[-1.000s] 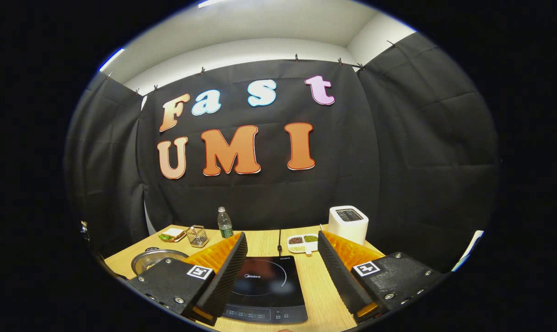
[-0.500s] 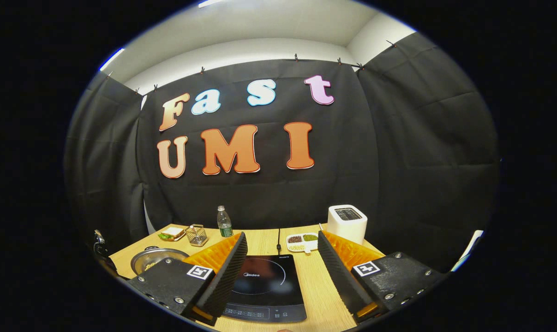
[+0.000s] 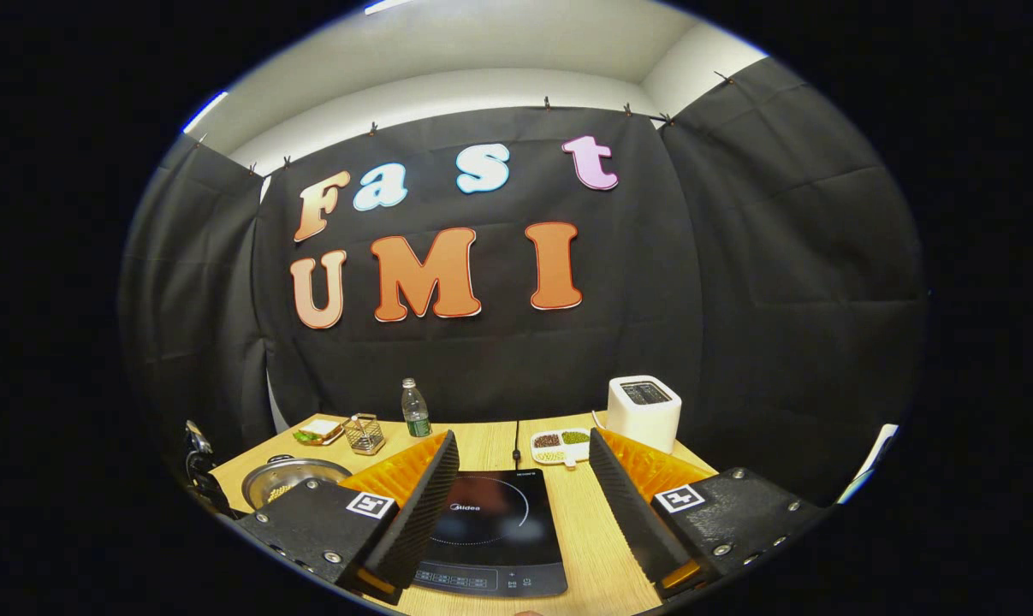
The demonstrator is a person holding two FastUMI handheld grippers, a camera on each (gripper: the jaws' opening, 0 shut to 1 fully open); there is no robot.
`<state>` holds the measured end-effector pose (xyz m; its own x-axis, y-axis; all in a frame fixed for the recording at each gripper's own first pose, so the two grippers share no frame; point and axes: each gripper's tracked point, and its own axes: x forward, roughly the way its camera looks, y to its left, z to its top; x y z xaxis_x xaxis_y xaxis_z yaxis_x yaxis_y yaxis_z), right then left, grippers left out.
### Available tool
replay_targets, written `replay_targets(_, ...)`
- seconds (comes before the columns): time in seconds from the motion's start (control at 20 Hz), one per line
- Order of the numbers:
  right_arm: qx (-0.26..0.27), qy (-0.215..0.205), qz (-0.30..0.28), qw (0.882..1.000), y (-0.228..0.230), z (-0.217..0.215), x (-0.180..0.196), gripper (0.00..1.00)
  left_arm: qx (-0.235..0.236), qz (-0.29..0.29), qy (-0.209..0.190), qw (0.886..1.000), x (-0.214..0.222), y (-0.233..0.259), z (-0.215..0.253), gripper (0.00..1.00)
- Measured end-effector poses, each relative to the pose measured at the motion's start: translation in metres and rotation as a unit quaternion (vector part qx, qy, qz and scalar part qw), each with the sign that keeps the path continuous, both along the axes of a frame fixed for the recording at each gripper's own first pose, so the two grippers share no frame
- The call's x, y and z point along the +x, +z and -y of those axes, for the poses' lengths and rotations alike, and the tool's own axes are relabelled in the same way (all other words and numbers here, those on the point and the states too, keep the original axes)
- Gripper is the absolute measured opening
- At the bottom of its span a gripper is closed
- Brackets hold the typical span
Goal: First push the handle of the pot to place it horizontally, then grasp the pot with both hands and set it on the induction cooktop.
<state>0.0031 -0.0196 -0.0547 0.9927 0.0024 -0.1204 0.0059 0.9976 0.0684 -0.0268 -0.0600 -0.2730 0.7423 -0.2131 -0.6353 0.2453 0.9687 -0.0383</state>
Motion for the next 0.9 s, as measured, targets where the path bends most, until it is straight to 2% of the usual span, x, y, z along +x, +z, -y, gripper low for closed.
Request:
replay_targets(0.25, 0.001, -0.003, -0.004, 1.0, -0.005, 0.005, 0.003, 0.95, 0.003, -0.002, -0.001, 1.0, 0.007, -0.003, 0.003, 0.02)
replay_targets(0.3, 0.001, -0.003, -0.005, 1.0, -0.006, 0.007, 0.003, 1.0, 0.004, -0.003, -0.002, 1.0, 0.008, -0.004, 0.004, 0.02)
replay_targets(0.35, 0.002, -0.003, -0.006, 1.0, -0.007, 0.008, 0.004, 0.95, 0.004, -0.003, -0.003, 1.0, 0.01, -0.004, 0.006, 0.02)
replay_targets(0.4, 0.003, -0.003, -0.008, 1.0, -0.009, 0.009, 0.005, 1.0, 0.003, -0.005, -0.004, 1.0, 0.011, -0.005, 0.007, 0.02)
replay_targets(0.45, 0.004, -0.004, -0.009, 1.0, -0.01, 0.01, 0.006, 1.0, 0.001, -0.006, -0.005, 1.0, 0.013, -0.006, 0.008, 0.02)
replay_targets(0.5, 0.004, -0.005, -0.01, 1.0, -0.011, 0.012, 0.006, 0.95, -0.001, -0.008, -0.006, 1.0, 0.016, -0.008, 0.01, 0.02)
replay_targets(0.85, 0.002, -0.018, -0.015, 1.0, -0.015, 0.027, 0.011, 0.95, -0.028, -0.025, -0.009, 0.999, 0.031, -0.016, 0.024, 0.02)
replay_targets(0.9, 0.004, -0.02, -0.016, 1.0, -0.016, 0.029, 0.012, 0.95, -0.034, -0.028, -0.009, 0.999, 0.033, -0.016, 0.026, 0.05)
